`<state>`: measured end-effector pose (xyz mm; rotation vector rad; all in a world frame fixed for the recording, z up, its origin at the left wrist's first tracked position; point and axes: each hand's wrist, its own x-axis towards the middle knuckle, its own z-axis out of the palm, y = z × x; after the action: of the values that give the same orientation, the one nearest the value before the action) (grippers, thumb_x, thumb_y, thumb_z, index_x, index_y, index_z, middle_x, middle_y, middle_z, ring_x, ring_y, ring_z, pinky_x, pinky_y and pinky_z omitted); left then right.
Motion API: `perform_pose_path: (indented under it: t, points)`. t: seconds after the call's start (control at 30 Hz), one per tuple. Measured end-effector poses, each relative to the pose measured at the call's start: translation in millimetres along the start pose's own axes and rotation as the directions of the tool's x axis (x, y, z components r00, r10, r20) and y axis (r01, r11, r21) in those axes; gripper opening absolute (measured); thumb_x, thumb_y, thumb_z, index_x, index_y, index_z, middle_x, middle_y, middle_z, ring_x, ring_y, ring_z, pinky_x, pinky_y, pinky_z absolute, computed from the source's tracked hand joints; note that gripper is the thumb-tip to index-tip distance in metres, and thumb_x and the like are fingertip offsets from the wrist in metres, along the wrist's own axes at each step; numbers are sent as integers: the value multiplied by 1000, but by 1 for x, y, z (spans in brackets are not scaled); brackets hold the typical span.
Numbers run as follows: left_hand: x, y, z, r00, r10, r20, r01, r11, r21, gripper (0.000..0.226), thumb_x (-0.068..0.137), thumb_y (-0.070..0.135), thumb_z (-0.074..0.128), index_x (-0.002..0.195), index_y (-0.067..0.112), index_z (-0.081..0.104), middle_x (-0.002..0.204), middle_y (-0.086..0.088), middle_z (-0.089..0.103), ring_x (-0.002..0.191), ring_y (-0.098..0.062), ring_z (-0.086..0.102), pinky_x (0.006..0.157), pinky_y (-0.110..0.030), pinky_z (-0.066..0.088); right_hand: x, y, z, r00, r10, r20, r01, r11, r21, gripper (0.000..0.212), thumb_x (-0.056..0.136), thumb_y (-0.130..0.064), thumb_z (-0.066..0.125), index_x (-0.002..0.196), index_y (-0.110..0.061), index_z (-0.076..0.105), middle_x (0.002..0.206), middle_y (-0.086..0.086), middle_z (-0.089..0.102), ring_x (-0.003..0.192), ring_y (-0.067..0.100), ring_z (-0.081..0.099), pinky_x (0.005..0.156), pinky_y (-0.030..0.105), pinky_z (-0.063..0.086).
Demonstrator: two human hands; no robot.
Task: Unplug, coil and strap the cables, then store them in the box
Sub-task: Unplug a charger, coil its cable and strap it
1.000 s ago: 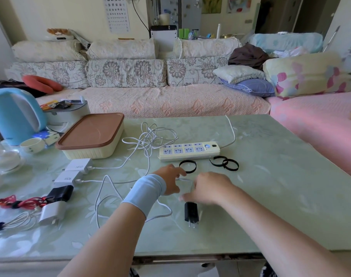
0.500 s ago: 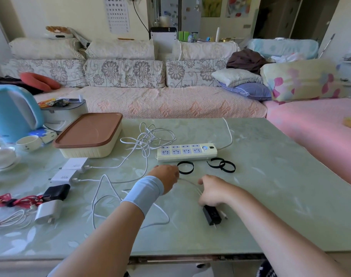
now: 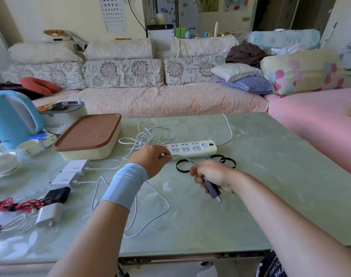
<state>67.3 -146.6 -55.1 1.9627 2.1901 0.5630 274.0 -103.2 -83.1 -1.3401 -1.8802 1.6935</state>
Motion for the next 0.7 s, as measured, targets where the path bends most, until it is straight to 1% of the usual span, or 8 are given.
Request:
perform_pose_path:
  t: [0.13,0.2,0.27,0.33,0.4,0.5,0.6,0.7]
  points:
    - [-2,-9,-7,979,-69,189,110,971,-214,21,88,38,64,76,20,66,57,4,56,52,-13,60,61,-25,47,5,-10,-8,997,-26,-78,44,968,248,26,84,-1,29,77,-17,48,56,-2,37,43,17,35,46,22,26]
    - [-6,-13,-15,956,-69,285,177,910,-376,26,92,32,62,74,13,61,58,1,60,55,-16,66,61,-26,49,8,-14,-13,974,-92,-207,160,926,342,28,82,1,28,72,-18,46,56,0,36,43,16,33,46,22,24]
    - [-12,-12,-23,925,-21,380,242,803,-545,24,98,28,54,83,8,58,72,-4,71,66,-23,69,70,-27,54,10,-18,-17,939,-130,-318,253,888,385,29,81,2,29,68,-18,46,58,1,35,43,17,32,44,22,25]
    - [-16,-8,-27,915,42,401,299,596,-745,22,103,21,42,93,5,54,79,-8,71,67,-27,68,76,-33,57,11,-20,-18,916,-137,-376,290,875,388,29,81,3,30,67,-18,46,59,2,35,43,16,32,41,21,27]
    - [-15,0,-27,940,91,328,291,285,-913,21,105,15,35,91,8,50,66,-4,55,53,-20,55,75,-41,58,9,-22,-14,906,-164,-390,310,885,347,28,81,3,31,68,-16,48,59,4,39,40,17,32,42,21,26]
    - [-9,14,-28,974,95,204,209,-45,-977,24,104,18,34,86,16,50,66,2,28,49,-11,30,58,-28,50,0,-29,-2,929,-237,-284,323,894,311,23,88,-9,44,79,-10,65,73,7,63,37,18,34,46,27,25]
    - [-7,29,-26,981,97,165,186,-279,-942,27,103,18,32,82,17,48,66,3,26,50,-10,25,54,-22,42,-12,-38,15,955,-292,-45,291,903,316,32,92,-38,58,97,-10,72,91,5,75,37,14,34,43,24,26]
    - [-9,43,-22,992,50,118,128,-375,-918,28,103,17,32,78,19,44,66,4,27,48,-9,31,57,-21,38,-27,-46,31,949,-304,85,276,931,238,36,87,-48,65,76,-14,66,56,3,64,38,13,31,45,23,26]
